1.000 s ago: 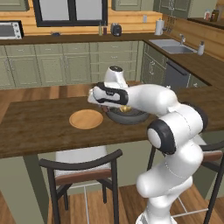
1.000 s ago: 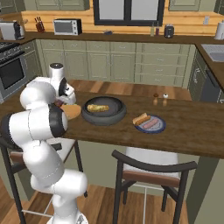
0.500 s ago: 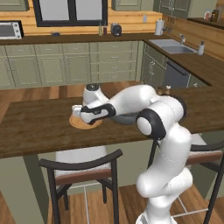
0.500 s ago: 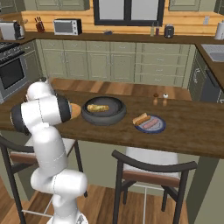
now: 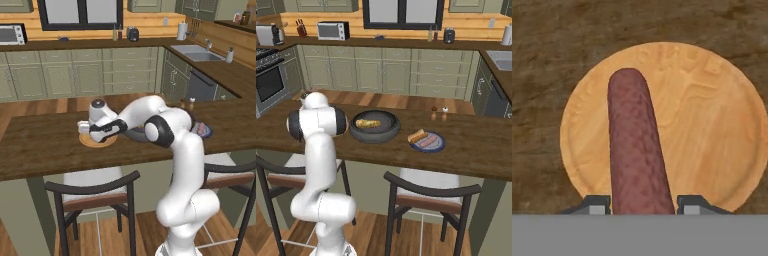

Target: Place one bun and one sausage from the bowl on each plate.

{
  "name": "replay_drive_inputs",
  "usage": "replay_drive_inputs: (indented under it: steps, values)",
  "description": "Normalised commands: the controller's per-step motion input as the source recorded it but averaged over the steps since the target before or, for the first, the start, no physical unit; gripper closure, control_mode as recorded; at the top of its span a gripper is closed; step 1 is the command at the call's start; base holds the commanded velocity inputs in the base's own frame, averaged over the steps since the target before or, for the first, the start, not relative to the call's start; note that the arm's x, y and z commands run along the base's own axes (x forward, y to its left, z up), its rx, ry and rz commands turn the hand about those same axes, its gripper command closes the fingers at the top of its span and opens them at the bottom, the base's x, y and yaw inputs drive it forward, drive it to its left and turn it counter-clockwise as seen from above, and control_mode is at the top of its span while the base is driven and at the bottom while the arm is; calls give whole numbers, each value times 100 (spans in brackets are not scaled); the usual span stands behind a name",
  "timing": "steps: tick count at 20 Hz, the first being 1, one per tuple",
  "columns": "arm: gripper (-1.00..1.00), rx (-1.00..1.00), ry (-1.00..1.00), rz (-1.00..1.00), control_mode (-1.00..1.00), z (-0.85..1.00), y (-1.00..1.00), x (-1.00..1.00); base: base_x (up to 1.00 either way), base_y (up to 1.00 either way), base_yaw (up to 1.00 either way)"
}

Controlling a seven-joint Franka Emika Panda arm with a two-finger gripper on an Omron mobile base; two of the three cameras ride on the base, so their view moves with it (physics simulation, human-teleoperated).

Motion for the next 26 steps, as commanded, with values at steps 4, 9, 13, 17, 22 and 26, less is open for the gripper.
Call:
replay_drive_inputs:
  steps: [4, 9, 13, 17, 22, 26]
  values:
    - [-100, 0, 10, -2, -100, -65, 0, 25, 0, 0, 0]
    - [-100, 0, 1, -1, -100, -18, 0, 5, 0, 0, 0]
    - [-100, 1, 0, 0, -100, 42, -2, 1, 0, 0, 0]
    - [-100, 13, -1, -4, -100, 100, -51, -17, 0, 0, 0]
    - [-100, 15, 2, -15, -100, 100, -100, -11, 0, 0, 0]
    - [-100, 6, 12, -23, -100, 74, -100, 10, 0, 0, 0]
